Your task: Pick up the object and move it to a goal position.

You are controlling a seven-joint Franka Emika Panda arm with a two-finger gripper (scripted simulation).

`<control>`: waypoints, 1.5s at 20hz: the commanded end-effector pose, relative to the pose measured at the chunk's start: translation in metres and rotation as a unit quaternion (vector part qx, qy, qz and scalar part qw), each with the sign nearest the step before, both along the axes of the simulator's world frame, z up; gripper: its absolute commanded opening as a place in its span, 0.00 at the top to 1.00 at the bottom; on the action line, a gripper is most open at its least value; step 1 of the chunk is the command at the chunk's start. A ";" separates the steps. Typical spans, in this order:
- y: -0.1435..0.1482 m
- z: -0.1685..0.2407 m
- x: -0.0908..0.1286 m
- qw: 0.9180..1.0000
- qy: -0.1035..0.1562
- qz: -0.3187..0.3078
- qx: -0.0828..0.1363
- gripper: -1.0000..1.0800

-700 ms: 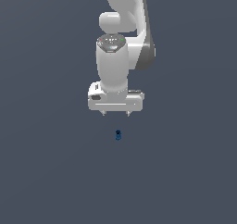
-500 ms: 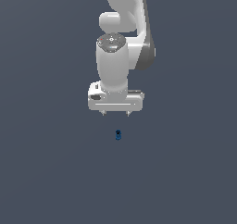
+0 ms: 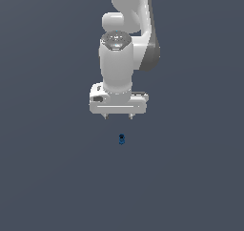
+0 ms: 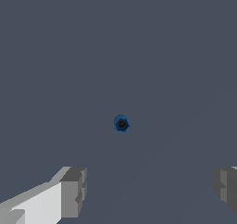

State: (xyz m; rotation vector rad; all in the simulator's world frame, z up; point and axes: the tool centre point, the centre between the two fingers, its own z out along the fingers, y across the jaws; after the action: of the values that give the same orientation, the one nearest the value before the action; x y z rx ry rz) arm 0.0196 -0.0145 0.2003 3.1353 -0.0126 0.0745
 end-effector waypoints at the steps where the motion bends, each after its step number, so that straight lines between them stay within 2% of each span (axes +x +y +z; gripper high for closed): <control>1: 0.000 -0.003 0.001 1.000 0.001 0.002 0.000 0.04; 7: 0.003 -0.025 0.006 1.000 0.006 0.019 -0.001 0.04; 19: 0.012 -0.097 0.019 0.997 0.022 0.072 0.000 0.04; 30: 0.014 -0.113 0.019 0.997 0.024 0.078 0.001 0.04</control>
State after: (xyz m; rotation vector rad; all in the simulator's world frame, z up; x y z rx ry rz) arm 0.0390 -0.0010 0.0909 3.1327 0.2332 0.0006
